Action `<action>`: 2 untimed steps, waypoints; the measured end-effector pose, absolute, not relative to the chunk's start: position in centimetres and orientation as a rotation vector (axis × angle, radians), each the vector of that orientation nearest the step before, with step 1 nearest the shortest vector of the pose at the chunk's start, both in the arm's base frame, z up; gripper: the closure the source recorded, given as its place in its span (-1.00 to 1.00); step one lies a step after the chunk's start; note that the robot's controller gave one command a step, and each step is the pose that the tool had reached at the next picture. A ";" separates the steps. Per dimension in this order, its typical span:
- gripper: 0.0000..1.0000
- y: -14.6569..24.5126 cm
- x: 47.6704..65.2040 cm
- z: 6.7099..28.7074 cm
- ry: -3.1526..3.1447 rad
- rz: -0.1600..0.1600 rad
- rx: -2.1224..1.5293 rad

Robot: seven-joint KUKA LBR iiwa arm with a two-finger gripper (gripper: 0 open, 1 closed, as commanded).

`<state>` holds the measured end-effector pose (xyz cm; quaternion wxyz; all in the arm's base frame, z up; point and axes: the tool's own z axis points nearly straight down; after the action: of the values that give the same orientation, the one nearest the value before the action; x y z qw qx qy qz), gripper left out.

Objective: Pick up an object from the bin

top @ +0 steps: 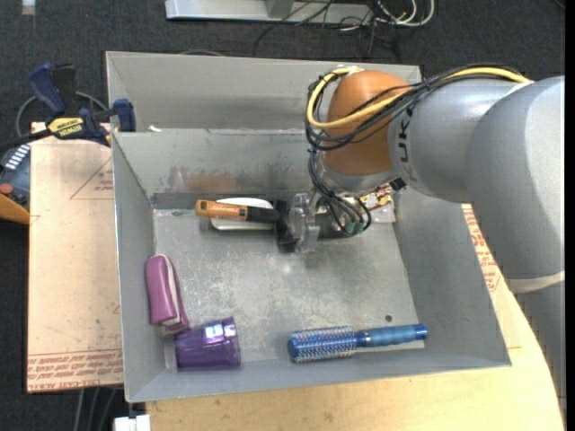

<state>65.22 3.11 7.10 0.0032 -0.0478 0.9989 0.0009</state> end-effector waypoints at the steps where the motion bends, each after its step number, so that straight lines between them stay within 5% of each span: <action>1: 1.00 3.1 65.2 7.1 3.132 0.003 -0.149; 2: 1.00 3.2 65.1 7.1 3.127 0.003 -0.169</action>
Offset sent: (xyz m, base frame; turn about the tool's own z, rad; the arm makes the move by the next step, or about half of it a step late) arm -0.0042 0.0002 -0.0010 -0.0255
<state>65.08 3.15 7.11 0.0048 -0.0539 0.9985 0.0009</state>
